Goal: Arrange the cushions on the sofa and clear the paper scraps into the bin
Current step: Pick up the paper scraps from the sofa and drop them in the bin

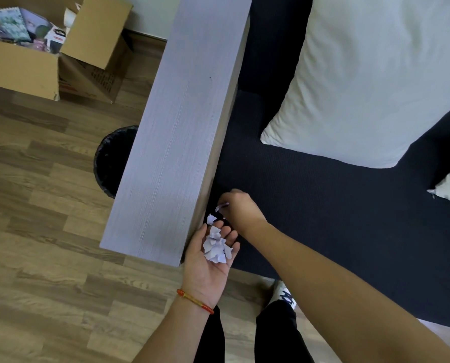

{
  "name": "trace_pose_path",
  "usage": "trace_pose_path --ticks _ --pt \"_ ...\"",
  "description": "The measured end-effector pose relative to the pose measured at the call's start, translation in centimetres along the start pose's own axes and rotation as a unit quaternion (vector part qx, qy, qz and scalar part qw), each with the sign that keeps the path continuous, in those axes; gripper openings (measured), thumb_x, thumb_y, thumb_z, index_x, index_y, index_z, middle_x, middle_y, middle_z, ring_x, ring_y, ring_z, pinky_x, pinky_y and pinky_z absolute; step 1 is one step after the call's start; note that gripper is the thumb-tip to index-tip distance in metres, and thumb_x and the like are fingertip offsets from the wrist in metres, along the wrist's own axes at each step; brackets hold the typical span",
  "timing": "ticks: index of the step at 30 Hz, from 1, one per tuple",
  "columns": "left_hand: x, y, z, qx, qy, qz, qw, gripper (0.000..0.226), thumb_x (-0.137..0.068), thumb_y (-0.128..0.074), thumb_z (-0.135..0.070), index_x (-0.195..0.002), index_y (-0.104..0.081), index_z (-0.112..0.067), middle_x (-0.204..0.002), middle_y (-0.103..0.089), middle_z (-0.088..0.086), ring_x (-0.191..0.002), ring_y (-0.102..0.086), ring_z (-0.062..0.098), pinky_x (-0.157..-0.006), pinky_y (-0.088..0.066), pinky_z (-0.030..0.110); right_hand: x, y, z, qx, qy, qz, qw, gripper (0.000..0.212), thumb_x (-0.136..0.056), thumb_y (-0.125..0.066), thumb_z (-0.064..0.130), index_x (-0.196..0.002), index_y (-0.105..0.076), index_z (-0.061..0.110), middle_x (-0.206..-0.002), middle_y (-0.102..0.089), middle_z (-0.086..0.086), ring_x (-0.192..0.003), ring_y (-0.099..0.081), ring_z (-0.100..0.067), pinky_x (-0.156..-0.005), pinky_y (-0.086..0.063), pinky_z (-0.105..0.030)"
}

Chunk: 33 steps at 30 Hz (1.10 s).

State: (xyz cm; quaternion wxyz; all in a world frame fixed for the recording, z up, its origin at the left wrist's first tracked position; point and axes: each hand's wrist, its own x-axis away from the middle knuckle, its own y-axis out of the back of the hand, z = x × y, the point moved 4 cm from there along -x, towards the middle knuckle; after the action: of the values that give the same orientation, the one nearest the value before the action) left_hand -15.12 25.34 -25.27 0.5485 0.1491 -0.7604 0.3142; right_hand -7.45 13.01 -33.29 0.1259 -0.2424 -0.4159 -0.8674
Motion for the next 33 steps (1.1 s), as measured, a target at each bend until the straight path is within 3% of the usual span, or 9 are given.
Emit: trace_pose_path --ticks 4,8,11,15,17,20,25,28,33 --pt "0.0 0.4 0.2 0.018 -0.006 0.001 1.0 0.035 -0.107 -0.051 -0.035 -0.106 -0.075 -0.009 -0.093 -0.078 0.009 -0.091 -0.076 0.027 -0.081 -0.058 0.042 0.5 -1.4 2.1 0.065 0.065 0.075 0.993 0.024 -0.102 -0.058 0.012 -0.122 -0.072 0.014 -0.12 -0.058 -0.005 -0.099 -0.064 -0.024 -0.084 -0.057 -0.036" --pt "-0.2 0.6 0.2 0.022 -0.005 -0.012 1.0 0.039 -0.11 -0.044 -0.032 -0.106 -0.072 -0.005 -0.093 -0.077 0.013 -0.097 -0.073 0.029 -0.066 -0.066 0.037 0.6 -3.4 2.9 0.113 0.093 0.084 0.986 0.015 -0.103 -0.054 0.017 -0.111 -0.067 0.015 -0.119 -0.056 -0.005 -0.089 -0.061 -0.02 -0.066 -0.05 -0.028" --pt "-0.1 0.5 0.2 0.031 0.004 -0.018 0.999 0.037 -0.11 -0.045 -0.028 -0.107 -0.072 -0.004 -0.103 -0.071 0.016 -0.103 -0.07 0.031 -0.059 -0.064 0.031 1.0 -3.3 3.2 0.123 0.099 0.082 0.984 0.018 -0.103 -0.051 0.016 -0.112 -0.066 0.011 -0.114 -0.056 -0.005 -0.087 -0.062 -0.023 -0.069 -0.054 -0.033" --pt "0.0 0.3 0.1 0.023 -0.004 -0.003 1.0 0.034 -0.11 -0.048 -0.028 -0.105 -0.076 -0.009 -0.094 -0.075 0.01 -0.095 -0.077 0.027 -0.069 -0.065 0.037 1.2 -3.0 2.8 0.112 0.077 0.103 0.985 0.017 -0.1 -0.052 0.012 -0.097 -0.069 0.011 -0.102 -0.059 -0.005 -0.085 -0.064 -0.024 -0.078 -0.059 -0.041" --pt "0.0 -0.3 0.1 0.02 0.0 0.009 1.0 0.035 -0.11 -0.048 -0.028 -0.107 -0.076 -0.009 -0.094 -0.076 0.009 -0.094 -0.077 0.026 -0.072 -0.065 0.039 1.6 -1.8 2.6 0.081 0.064 0.098 0.99 0.018 -0.098 -0.054 0.01 -0.086 -0.068 0.011 -0.089 -0.062 -0.005 -0.074 -0.065 -0.022 -0.07 -0.061 -0.04" --pt "-0.5 -1.7 -0.5 0.033 0.001 0.026 0.999 0.037 -0.109 -0.047 -0.031 -0.112 -0.074 -0.007 -0.096 -0.077 0.01 -0.101 -0.072 0.027 -0.074 -0.066 0.041 2.6 1.4 1.4 -0.096 -0.045 0.035 0.994 0.02 -0.097 -0.057 0.014 -0.079 -0.067 0.013 -0.07 -0.062 0.001 -0.056 -0.06 -0.009 -0.051 -0.052 -0.026" --pt "-0.2 -5.8 -1.8 0.022 -0.028 0.044 0.998 0.034 -0.111 -0.044 -0.03 -0.111 -0.07 -0.009 -0.105 -0.075 0.01 -0.103 -0.07 0.026 -0.079 -0.065 0.038 5.2 9.0 -1.1 -0.344 -0.137 -0.171 0.913 0.008 -0.094 -0.074 0.012 -0.088 -0.076 0.018 -0.086 -0.075 -0.002 -0.083 -0.076 -0.019 -0.073 -0.066 -0.033" --pt "1.5 -10.6 -1.4 0.01 -0.048 0.065 0.997 0.03 -0.11 -0.049 -0.028 -0.11 -0.071 -0.009 -0.105 -0.074 0.01 -0.105 -0.071 0.026 -0.089 -0.06 0.04 7.9 15.4 -0.4 -0.387 -0.118 -0.235 0.884 0.004 -0.093 -0.077 0.019 -0.089 -0.076 0.019 -0.086 -0.076 0.001 -0.082 -0.076 -0.015 -0.076 -0.066 -0.037" --pt "5.9 -19.7 -0.5 0.018 -0.062 0.181 0.981 0.039 -0.109 -0.046 -0.022 -0.09 -0.077 -0.009 -0.094 -0.076 0.01 -0.088 -0.076 0.02 -0.077 -0.062 0.032 12.3 23.6 2.7 -0.386 -0.069 -0.264 0.881 0.008 -0.093 -0.071 0.017 -0.093 -0.073 0.025 -0.088 -0.077 0.007 -0.085 -0.075 -0.009 -0.079 -0.063 -0.034"
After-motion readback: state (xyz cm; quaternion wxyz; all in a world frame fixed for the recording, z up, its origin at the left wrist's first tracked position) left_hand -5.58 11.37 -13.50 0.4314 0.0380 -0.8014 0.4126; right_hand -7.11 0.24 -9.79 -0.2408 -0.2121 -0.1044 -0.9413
